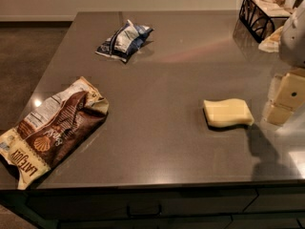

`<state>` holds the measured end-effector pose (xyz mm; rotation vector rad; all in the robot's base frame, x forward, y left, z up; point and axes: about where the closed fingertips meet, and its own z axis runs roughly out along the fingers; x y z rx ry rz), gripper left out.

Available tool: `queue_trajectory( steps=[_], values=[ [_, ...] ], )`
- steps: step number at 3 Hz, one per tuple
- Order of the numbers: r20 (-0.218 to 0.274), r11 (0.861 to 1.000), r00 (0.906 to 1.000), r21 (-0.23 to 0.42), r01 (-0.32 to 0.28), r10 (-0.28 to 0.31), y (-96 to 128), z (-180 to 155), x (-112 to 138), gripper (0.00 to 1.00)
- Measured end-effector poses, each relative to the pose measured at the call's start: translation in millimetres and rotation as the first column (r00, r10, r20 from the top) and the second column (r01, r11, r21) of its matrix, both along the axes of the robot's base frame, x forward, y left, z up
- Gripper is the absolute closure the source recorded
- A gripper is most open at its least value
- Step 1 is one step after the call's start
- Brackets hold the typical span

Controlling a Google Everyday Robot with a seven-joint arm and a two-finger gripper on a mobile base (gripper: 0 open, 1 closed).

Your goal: Pick brown chip bag

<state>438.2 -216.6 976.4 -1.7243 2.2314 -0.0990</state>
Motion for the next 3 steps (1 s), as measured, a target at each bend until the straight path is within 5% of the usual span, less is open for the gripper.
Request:
queue_trajectory(
  steps=[2,3],
  values=[
    [0.004,0.999,0.9992,0.015,-0.040,0.040,16,-1,11,0.00],
    [0.005,0.992,0.9927,0.048,-0.121,0.121,50,-4,29,0.00]
  ],
)
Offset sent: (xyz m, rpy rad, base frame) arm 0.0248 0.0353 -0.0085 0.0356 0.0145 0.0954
